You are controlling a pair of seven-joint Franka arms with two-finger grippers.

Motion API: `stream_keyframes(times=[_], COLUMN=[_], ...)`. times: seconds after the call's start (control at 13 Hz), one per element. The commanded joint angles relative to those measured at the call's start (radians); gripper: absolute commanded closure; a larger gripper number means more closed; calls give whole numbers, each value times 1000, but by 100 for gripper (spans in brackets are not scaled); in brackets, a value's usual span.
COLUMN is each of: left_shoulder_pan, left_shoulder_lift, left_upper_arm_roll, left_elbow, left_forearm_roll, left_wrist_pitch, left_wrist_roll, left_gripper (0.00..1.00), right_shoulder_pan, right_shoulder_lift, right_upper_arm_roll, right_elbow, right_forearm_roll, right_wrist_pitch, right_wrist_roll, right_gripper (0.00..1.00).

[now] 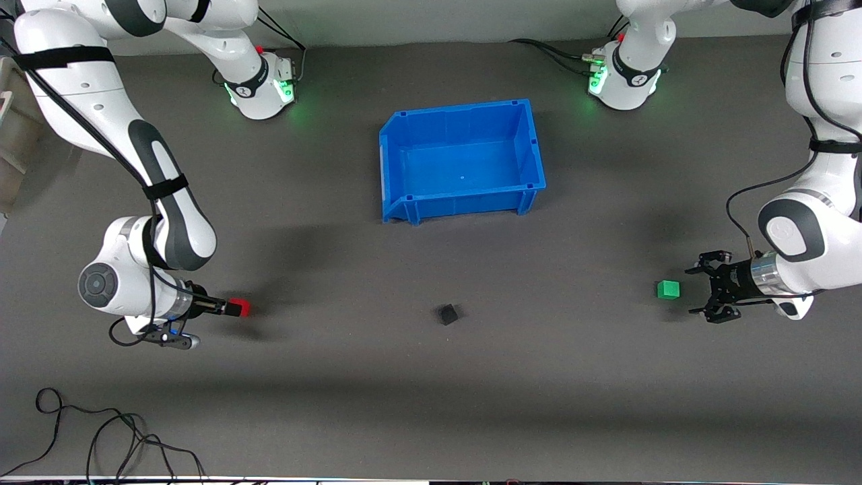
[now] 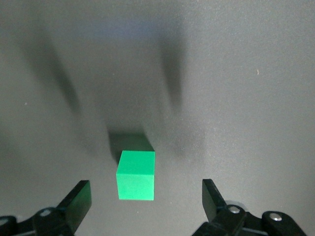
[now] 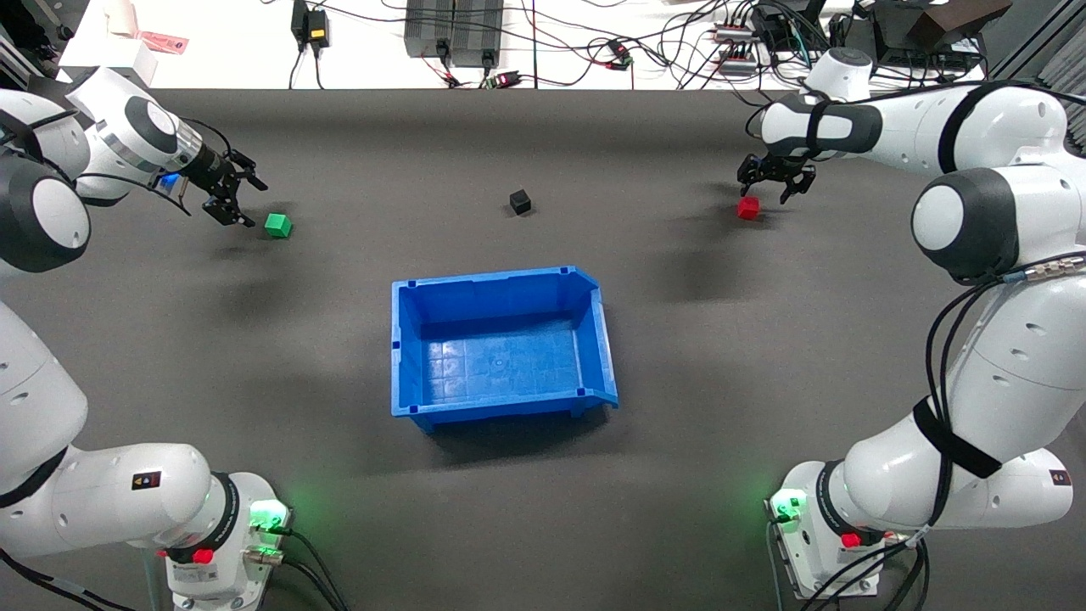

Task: Attach green and red cubes to black cube
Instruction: 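Grasp the red cube with the right gripper while the left gripper grasps the green cube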

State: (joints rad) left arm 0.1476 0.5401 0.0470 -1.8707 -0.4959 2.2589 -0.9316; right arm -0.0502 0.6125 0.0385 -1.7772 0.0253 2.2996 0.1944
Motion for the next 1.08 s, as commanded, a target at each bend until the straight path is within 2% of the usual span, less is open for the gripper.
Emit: stream_keyframes(times=[0.0, 0.31, 0.38, 0.54, 0.62, 0.77, 1.0], left_shoulder_pan=[-28, -43, -43, -42, -42, -42, -40], left_shoulder_lift=[-2, 0, 1, 3, 3, -2, -9], left_upper_arm_roll=[7, -2, -2, -2, -2, -2, -2], left_elbow=[-50, -97, -97, -96, -96, -90, -79], left_forearm_roll=[-49, -70, -70, -72, -72, -79, -79], left_wrist_pitch=[59, 133, 133, 133, 133, 123, 114], left_wrist_roll=[51, 51, 51, 51, 50, 39, 11], left_gripper=[0, 0, 8, 53, 66, 71, 75], right_shoulder_pan=[10, 32, 36, 38, 38, 36, 36], right_shoulder_lift=[26, 44, 49, 55, 55, 55, 55], right_upper_arm_roll=[-3, -3, -3, -5, -5, -5, -5], right_elbow=[5, 9, 9, 9, 9, 9, 9], right_forearm_roll=[-2, -2, -2, -4, -4, -5, -10], right_wrist_pitch=[34, 63, 76, 80, 80, 80, 81], right_wrist_roll=[26, 66, 71, 71, 71, 71, 71], right_gripper=[9, 10, 13, 18, 19, 21, 35])
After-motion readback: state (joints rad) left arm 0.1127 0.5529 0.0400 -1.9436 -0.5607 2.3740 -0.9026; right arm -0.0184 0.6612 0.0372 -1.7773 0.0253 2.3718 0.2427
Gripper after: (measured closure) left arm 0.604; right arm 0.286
